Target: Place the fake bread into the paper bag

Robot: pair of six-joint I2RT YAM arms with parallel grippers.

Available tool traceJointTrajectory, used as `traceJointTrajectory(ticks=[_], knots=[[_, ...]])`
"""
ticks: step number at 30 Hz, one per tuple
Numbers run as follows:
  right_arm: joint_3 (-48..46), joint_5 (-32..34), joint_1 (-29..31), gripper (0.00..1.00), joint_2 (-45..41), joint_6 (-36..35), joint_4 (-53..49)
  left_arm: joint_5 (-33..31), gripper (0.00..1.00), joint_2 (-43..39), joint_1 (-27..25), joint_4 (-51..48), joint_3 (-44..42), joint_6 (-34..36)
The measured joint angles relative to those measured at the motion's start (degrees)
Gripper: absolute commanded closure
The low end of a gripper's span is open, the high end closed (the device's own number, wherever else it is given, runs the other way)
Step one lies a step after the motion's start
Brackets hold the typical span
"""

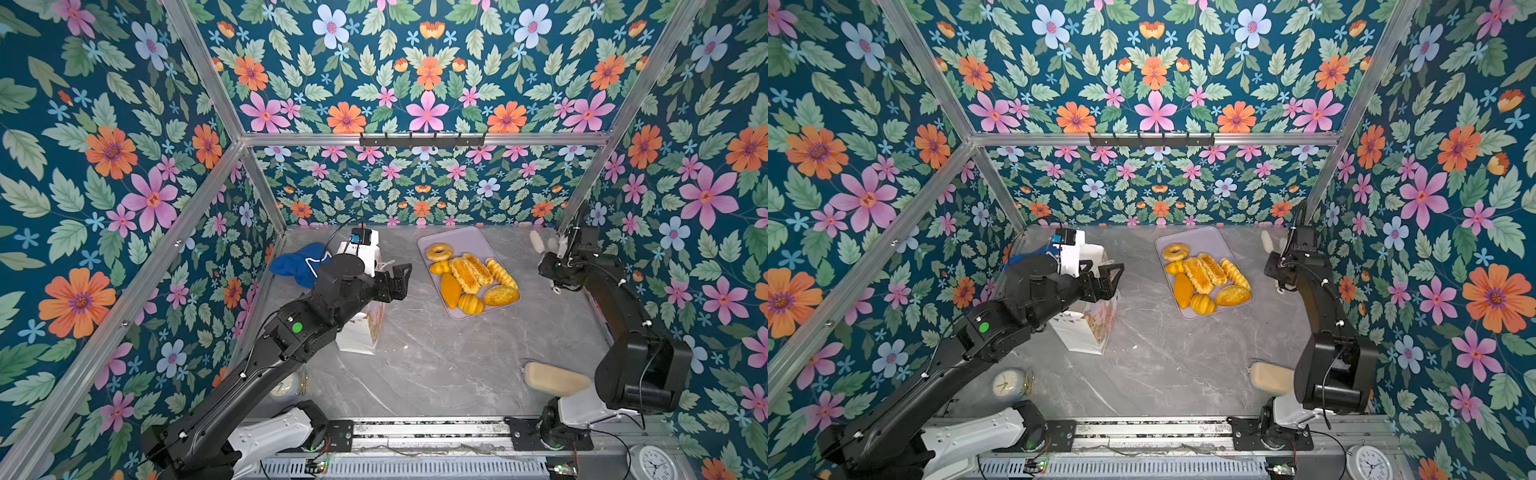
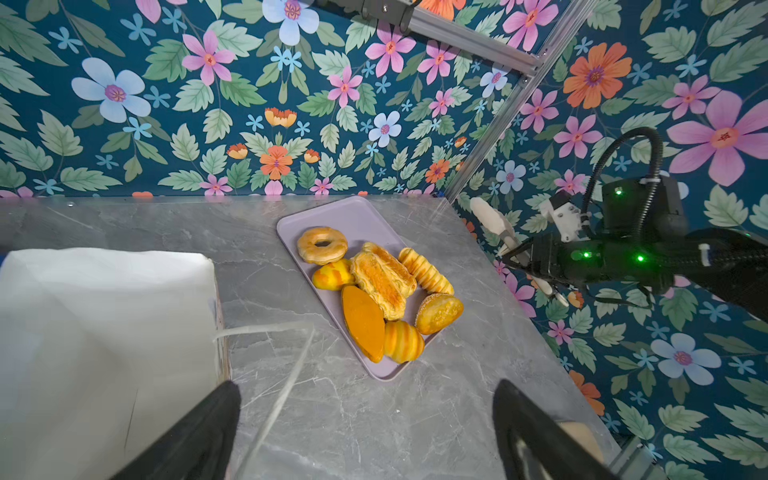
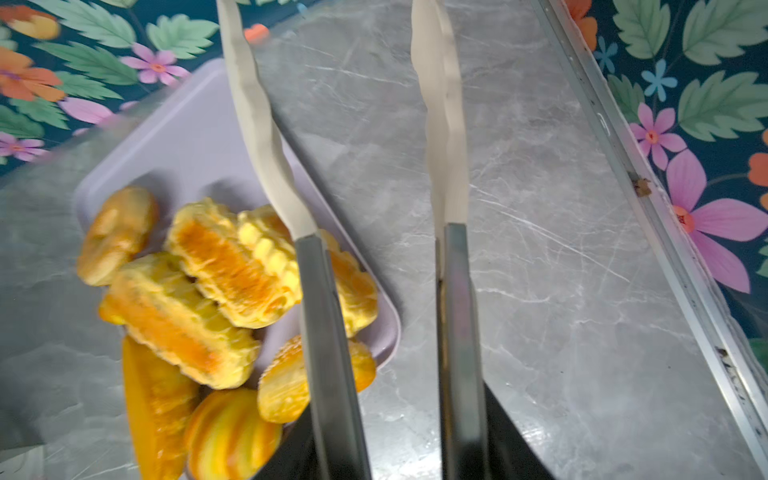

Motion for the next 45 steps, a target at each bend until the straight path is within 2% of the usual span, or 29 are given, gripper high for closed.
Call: traceJointTrajectory(ticks=[6, 13, 16, 19, 29, 34, 36, 41, 45], knots=[[2.0, -0.6, 8.5, 0.54, -7.0, 1.4, -3.8, -4.1, 0.03, 0.4, 0.0, -6.1, 6.7, 2.1], [4.0, -3.3, 18.7, 0.56, -12.9, 4.0, -9.7, -14.7, 0.0, 2.0, 0.0, -16.8, 18.8, 4.9], [3.1, -4.7, 19.7, 0.55, -14.8, 5.5, -11.2, -19.4, 0.0, 1.9, 0.0, -21.9, 21.7, 4.8], [2.9, -6.4, 19.9, 0.62, -14.9, 6.1, -13.7, -23.1, 0.0, 0.7, 0.0, -27.0, 21.3, 3.5], [-0.5, -12.3, 20.0, 0.64, -14.6, 7.8, -17.1, -28.0, 0.0, -2.2, 0.1, -38.6, 17.4, -4.3], [-3.0, -13.9, 20.0, 0.64, -15.1, 7.8, -17.2, -27.0, 0.01, 0.0, 2.3, -39.5, 15.0, -4.9], [-4.3, -14.8, 20.0, 0.64, -15.6, 8.0, -17.2, -25.2, 0.01, 0.0, 5.6, -39.3, 14.4, -4.5], [-7.0, -16.4, 20.0, 0.64, -17.8, 8.7, -17.3, -15.6, 0.03, 1.4, 19.9, -37.2, 12.4, 0.5], [-7.2, -17.0, 20.0, 0.63, -19.3, 8.9, -17.4, -9.0, 0.03, 4.3, 23.9, -35.5, 10.9, 3.6]])
